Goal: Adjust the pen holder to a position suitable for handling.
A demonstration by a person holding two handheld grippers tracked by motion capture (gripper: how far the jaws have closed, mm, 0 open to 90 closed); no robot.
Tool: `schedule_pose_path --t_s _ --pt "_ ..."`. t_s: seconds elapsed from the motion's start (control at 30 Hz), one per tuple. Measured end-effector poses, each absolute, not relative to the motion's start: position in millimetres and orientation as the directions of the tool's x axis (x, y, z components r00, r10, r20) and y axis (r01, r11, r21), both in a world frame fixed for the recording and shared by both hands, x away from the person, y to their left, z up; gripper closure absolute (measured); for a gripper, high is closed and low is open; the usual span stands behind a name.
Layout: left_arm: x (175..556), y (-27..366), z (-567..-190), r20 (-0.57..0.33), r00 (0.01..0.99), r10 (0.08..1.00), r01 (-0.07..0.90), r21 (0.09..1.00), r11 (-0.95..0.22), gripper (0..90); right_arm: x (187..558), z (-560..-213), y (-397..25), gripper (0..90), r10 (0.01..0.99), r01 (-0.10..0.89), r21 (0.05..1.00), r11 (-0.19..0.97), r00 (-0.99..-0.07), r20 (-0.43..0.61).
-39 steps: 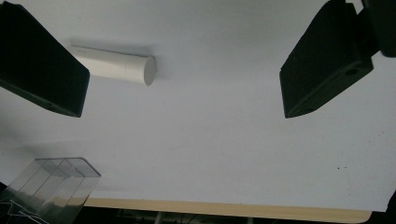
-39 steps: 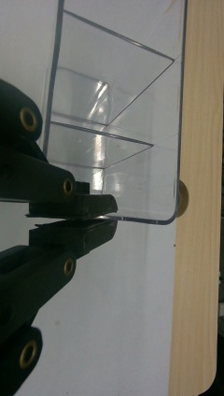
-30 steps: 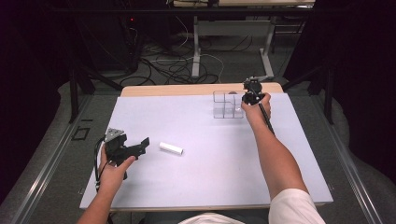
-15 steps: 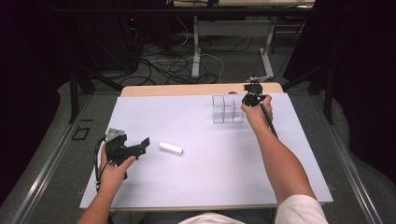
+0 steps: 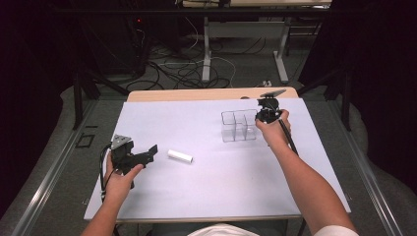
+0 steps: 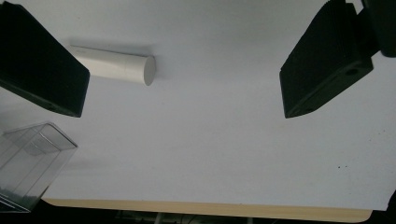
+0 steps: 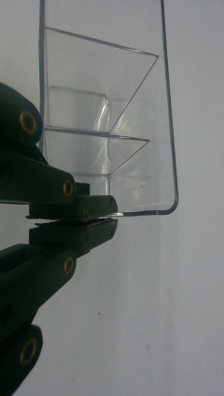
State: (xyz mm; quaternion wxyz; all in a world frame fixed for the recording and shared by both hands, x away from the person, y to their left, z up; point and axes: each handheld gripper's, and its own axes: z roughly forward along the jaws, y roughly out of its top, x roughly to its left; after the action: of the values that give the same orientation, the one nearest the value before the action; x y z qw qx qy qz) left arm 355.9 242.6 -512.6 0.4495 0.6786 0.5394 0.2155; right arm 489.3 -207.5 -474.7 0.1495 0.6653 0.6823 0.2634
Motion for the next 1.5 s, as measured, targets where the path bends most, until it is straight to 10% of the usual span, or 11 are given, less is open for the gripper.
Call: schedule_pose_path --t_s 1.5 --pt "356 242 -513 -0.184 0.321 0.929 0.538 0.843 -0.019 1.4 464 -476 -187 75.3 0.937 0.839 0.543 -0.036 -0.161 0.310"
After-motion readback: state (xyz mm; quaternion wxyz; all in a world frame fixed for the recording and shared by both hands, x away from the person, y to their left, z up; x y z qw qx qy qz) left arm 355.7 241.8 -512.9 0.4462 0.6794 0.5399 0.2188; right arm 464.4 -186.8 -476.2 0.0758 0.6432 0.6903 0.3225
